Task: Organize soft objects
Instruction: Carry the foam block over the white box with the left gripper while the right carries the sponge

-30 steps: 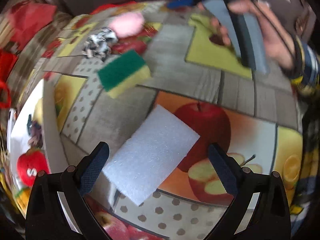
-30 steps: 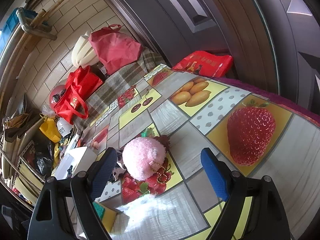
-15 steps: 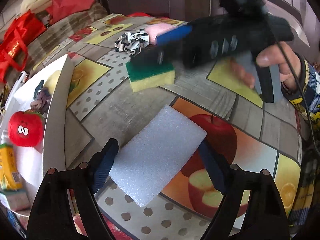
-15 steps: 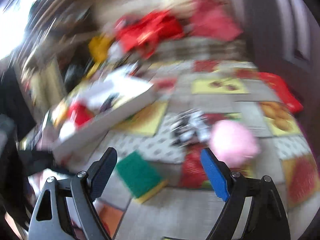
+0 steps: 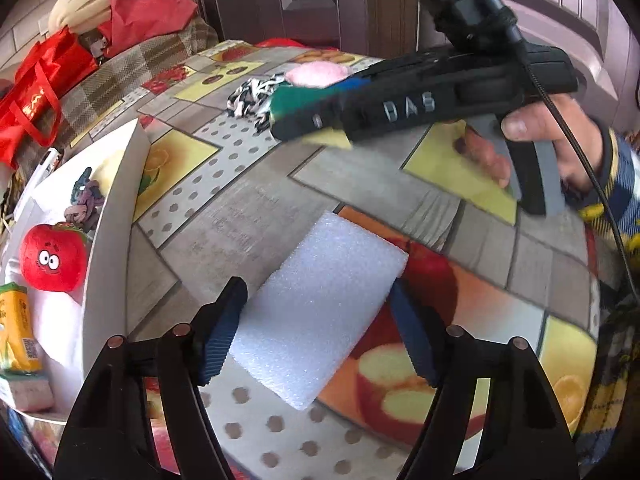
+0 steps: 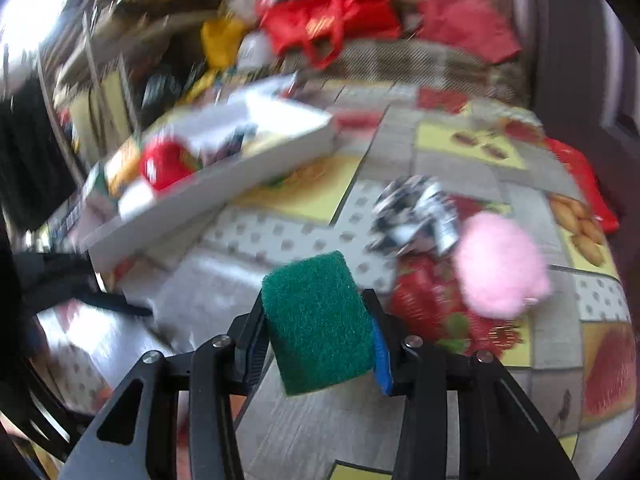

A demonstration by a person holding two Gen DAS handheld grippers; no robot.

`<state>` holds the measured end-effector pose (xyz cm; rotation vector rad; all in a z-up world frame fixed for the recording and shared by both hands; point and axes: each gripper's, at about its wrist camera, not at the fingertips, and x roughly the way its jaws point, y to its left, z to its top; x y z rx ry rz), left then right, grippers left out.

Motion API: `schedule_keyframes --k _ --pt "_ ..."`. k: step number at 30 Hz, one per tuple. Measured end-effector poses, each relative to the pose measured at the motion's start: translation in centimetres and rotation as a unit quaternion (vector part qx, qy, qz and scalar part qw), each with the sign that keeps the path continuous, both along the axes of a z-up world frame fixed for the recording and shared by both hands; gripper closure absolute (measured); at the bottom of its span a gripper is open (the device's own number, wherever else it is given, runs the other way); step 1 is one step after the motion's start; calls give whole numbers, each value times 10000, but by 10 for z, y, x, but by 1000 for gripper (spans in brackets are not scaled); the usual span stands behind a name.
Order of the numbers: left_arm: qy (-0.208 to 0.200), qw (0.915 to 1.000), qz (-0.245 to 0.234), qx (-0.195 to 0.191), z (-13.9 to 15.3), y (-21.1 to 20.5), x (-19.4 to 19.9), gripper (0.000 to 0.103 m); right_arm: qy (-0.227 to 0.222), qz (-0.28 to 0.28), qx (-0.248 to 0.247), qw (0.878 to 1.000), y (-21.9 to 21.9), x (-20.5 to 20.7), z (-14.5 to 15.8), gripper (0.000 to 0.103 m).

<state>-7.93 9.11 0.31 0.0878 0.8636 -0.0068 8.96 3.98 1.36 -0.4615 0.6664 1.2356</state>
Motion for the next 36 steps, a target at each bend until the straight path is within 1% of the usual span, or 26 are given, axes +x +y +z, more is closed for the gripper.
schedule_keyframes --k 1,3,6,9,10,12,14,15,18,21,25,28,29,33,36 --pt "-47 10000 31 6 1 -2 1 31 64 -155 289 9994 -8 2 6 60" --pt "-204 9997 116 4 6 -4 4 31 190 -387 644 9970 -17 5 12 59" --pt "-550 9978 336 -141 15 -1 10 33 332 -826 1204 9887 -30 6 18 59" --pt "-836 9939 563 -440 21 9 11 35 175 -1263 1682 9775 -40 5 25 59" --pt "-943 9923 633 -502 24 12 9 35 134 -1323 1774 9751 -40 5 27 59" --pt "-1170 9886 752 -581 29 17 5 35 65 -1413 1996 9696 -47 5 30 59" --pt "-1362 9852 889 -539 33 17 1 35 11 -1511 2148 9649 -51 5 32 59" --pt "-1492 9827 969 -513 35 18 -2 35 -3 -1542 2204 9631 -53 5 34 59" --pt "-1715 9773 1160 -442 39 21 -8 35 -102 -1653 2336 9581 -56 3 36 59" --pt "-1859 9728 1336 -351 41 25 -13 35 -248 -1729 2406 9548 -60 -1 37 59" --pt "-1982 9675 1560 -202 43 32 -17 35 -347 -1748 2413 9540 -59 -4 38 59" --pt "-2118 9621 1718 52 46 34 -22 35 -419 -1777 2387 9538 -55 -7 39 59" --pt "-2178 9593 1795 131 48 37 -23 35 -447 -1776 2372 9541 -54 -7 39 59" --pt "-2442 9435 2218 303 55 60 -33 34 -566 -1762 2284 9558 -46 -13 38 58" --pt "-2539 9324 2549 349 56 81 -42 34 -687 -1690 2227 9577 -36 -20 37 58"
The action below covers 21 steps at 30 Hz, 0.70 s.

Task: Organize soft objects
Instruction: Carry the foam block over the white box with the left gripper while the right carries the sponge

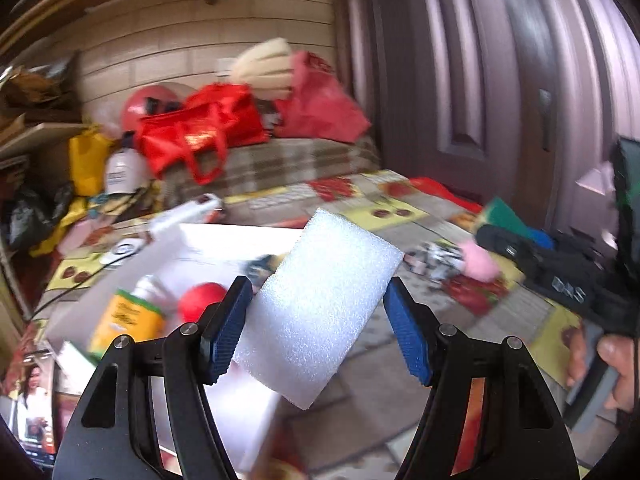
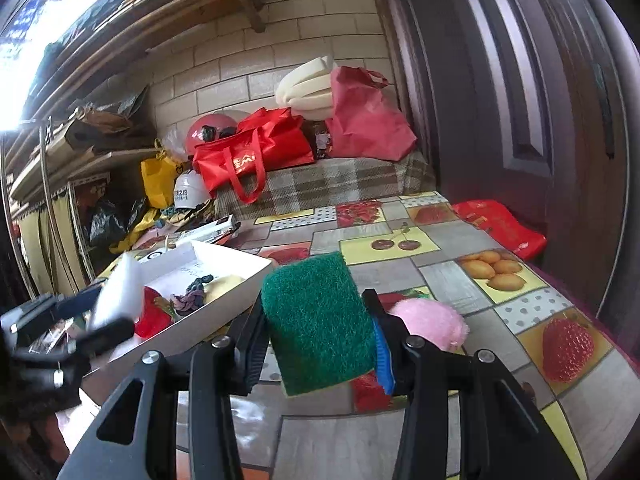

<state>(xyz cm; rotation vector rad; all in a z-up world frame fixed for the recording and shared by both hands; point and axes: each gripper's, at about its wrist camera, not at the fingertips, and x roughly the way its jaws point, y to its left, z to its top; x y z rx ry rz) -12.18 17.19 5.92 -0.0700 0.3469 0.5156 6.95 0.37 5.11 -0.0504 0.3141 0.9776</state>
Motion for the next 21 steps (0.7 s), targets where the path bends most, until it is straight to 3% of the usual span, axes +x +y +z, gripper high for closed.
schedule_keyframes --k 9,21 --pt "-377 9961 781 -180 8 51 -28 34 -151 232 -185 9994 39 -19 -3 57" --pt "-625 9883 1334 -398 16 101 -37 34 -182 422 -328 9984 88 -31 -4 57"
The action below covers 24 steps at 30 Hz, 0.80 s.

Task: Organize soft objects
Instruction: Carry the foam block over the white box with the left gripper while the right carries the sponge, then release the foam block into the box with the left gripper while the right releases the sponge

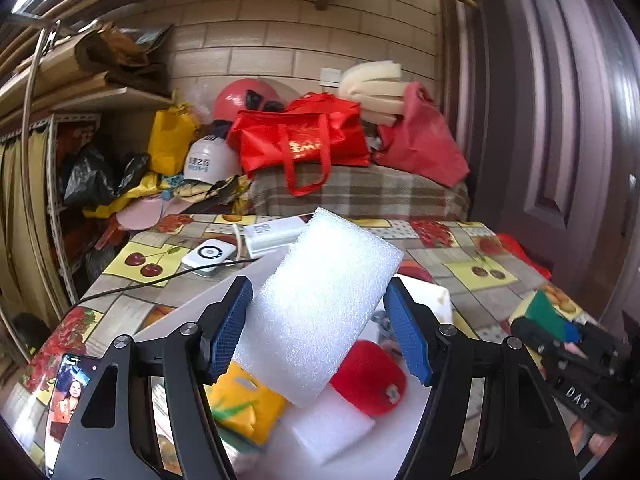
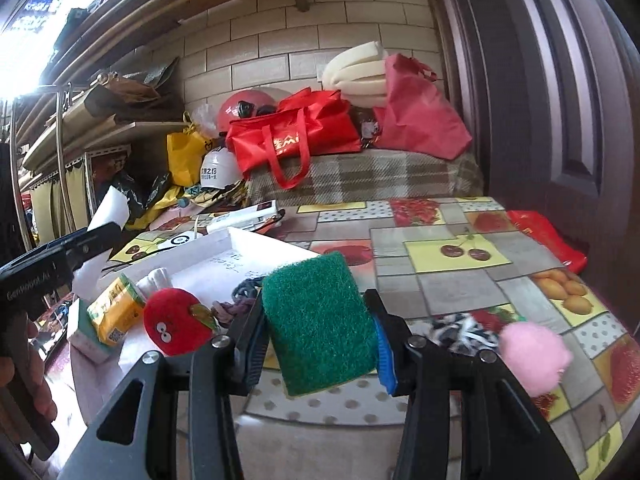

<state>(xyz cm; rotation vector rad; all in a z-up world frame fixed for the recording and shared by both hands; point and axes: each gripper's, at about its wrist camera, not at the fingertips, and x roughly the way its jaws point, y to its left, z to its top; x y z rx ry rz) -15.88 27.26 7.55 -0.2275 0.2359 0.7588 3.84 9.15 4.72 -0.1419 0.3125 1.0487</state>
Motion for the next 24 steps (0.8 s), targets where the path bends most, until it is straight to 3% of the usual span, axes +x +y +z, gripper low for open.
schedule_keyframes --k 7,14,24 --pt "-27 9993 262 -252 0 28 -9 34 106 102 -75 9999 33 -2 -2 57" --pt "-306 9968 467 -577 5 56 -19 34 -139 326 -154 9993 69 -17 -1 57" --pt "10 9977 319 -600 -1 54 -1 33 111 421 -344 9985 109 -13 -4 56"
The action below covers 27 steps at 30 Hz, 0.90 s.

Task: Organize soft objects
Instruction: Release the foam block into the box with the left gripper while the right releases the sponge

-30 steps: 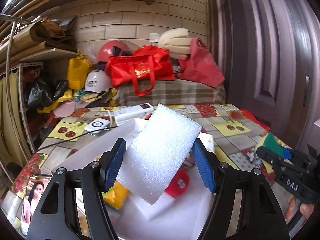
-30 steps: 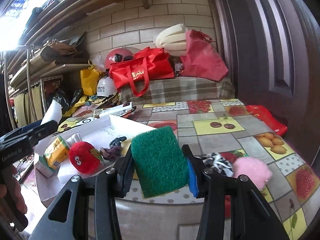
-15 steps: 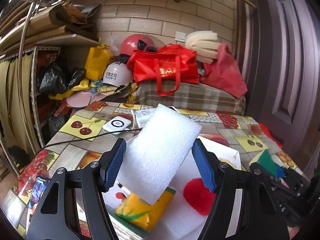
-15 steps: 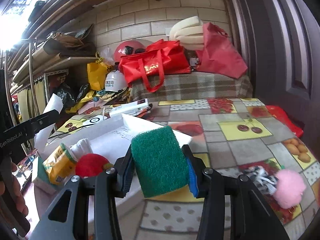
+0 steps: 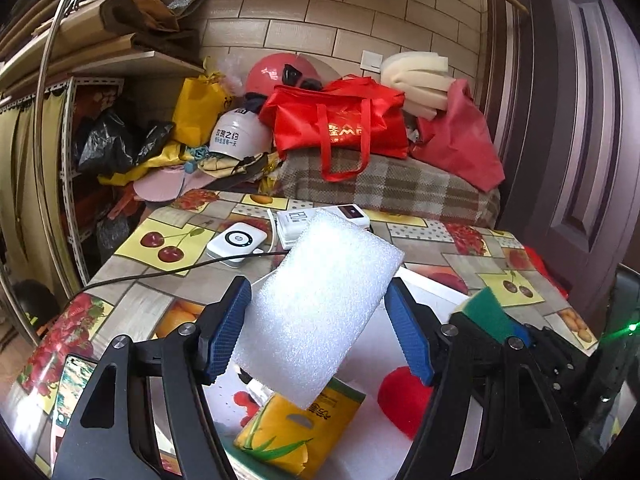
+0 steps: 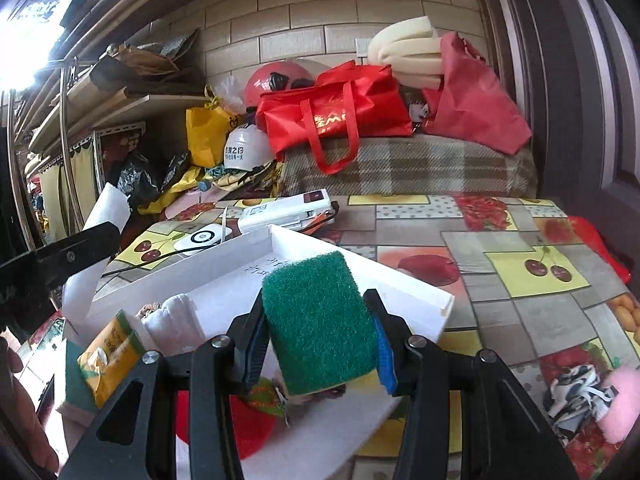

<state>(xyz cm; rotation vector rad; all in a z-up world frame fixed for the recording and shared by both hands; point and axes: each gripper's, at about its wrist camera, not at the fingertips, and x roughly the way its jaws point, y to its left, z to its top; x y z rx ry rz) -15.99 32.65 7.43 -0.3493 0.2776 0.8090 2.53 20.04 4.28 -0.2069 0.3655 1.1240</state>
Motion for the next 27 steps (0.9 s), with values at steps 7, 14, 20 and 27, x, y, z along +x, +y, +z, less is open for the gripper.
schedule_keyframes --k 7,14,20,27 --pt "-99 9990 406 128 1 2 -11 0 -267 130 -143 9995 8 -12 0 18" --pt "-190 9944 897 528 2 -4 -25 0 -447 125 31 9989 3 -17 2 0" --pt "-94 9941 996 423 -5 -2 -28 0 -443 98 218 9987 -2 -16 6 0" --pt "-93 9934 1094 334 -8 -1 -32 0 -480 92 343 9982 -5 -17 7 0"
